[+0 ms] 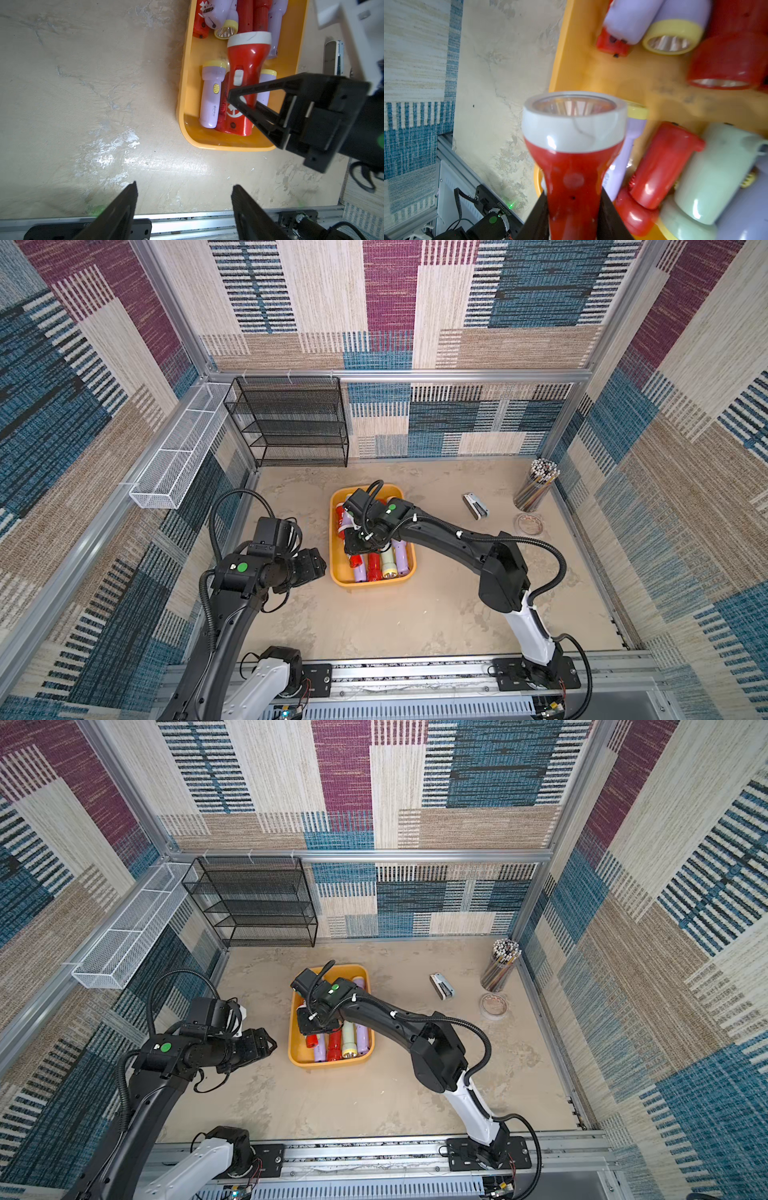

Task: Put the flashlights into the storage boxes
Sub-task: Place the flashlight at the storage box.

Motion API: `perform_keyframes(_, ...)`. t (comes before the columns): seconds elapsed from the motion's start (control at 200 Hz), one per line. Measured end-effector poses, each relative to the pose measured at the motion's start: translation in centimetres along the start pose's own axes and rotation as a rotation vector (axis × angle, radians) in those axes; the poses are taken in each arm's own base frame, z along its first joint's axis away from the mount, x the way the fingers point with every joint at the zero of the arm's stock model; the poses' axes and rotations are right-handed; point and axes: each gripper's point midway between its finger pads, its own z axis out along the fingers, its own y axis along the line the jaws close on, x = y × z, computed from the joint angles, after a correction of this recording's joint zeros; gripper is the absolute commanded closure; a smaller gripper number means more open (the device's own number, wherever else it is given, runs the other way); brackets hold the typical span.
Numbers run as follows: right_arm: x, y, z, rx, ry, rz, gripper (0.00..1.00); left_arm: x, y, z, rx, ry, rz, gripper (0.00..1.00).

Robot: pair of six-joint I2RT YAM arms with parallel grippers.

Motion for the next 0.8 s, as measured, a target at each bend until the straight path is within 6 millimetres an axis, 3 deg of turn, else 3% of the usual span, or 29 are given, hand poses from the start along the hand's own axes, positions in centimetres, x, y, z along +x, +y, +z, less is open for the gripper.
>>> perform_keyframes(0.265,2.6,-0.3,3.5,0.003,0.095,0.03,0.66,1.1,0.6,-0.9,-0.007,0.004,0.0,0.25)
perform_keyframes(0.486,3.0,-0.9,5.7,0.008,0.125,0.052,0.61,1.4,0.6,-1.0,-0.009,0.014,0.008,0.25)
perform_keyframes(0.596,2.7,-0.6,6.1,0.001,0.126,0.054,0.51,1.4,0.6,-1.0,-0.008,0.014,0.011,0.25)
perform_keyframes(0.801,1.7,0.3,4.3,-0.008,0.086,0.044,0.29,1.5,0.6,-1.1,-0.005,0.014,0.012,0.17)
